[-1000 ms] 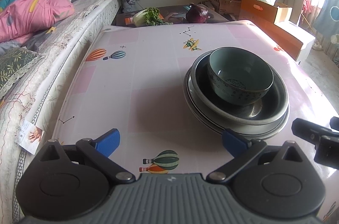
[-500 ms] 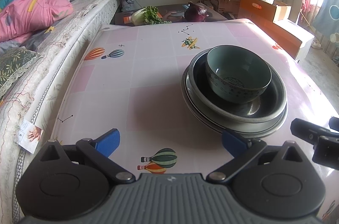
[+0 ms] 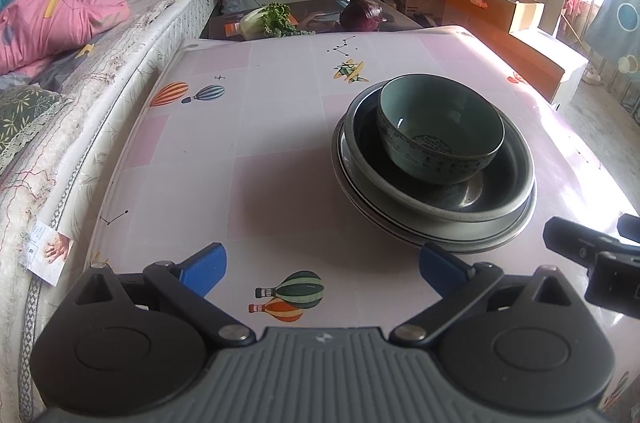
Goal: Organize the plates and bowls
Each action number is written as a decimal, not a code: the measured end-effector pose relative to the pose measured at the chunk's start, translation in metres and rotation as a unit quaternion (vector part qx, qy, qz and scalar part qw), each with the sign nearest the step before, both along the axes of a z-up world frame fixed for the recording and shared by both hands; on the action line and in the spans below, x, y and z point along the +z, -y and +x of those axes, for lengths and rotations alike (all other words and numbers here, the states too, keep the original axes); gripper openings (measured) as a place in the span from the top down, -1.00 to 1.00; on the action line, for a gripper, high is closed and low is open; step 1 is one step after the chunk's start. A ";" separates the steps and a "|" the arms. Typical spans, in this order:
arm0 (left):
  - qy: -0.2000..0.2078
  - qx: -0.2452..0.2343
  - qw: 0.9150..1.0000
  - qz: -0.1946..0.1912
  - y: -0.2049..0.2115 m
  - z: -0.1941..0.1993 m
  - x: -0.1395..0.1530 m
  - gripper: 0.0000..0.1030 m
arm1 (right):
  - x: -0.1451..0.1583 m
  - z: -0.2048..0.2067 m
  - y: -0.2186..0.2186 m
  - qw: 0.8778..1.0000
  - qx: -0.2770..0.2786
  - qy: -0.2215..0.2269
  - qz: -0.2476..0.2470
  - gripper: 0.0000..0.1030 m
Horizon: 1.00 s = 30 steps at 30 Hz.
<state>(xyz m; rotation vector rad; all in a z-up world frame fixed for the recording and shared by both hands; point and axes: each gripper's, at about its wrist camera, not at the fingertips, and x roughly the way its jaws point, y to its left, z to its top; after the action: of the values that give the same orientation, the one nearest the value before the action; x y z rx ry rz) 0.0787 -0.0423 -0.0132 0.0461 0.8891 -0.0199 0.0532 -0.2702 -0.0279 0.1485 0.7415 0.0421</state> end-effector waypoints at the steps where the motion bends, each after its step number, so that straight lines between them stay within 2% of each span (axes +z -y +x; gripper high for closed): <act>1: -0.001 -0.001 1.000 0.000 0.001 0.000 0.000 -1.00 | 0.000 0.000 0.000 1.000 0.000 0.000 0.000 -0.97; 30: -0.006 -0.005 1.000 0.000 0.004 0.000 -0.001 -1.00 | 0.000 -0.001 0.004 1.000 -0.001 -0.003 -0.001 -0.98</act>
<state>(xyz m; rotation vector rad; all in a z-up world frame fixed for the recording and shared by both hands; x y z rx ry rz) 0.0787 -0.0465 -0.0141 0.0508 0.9002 -0.0303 0.0522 -0.2738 -0.0283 0.1484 0.7468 0.0394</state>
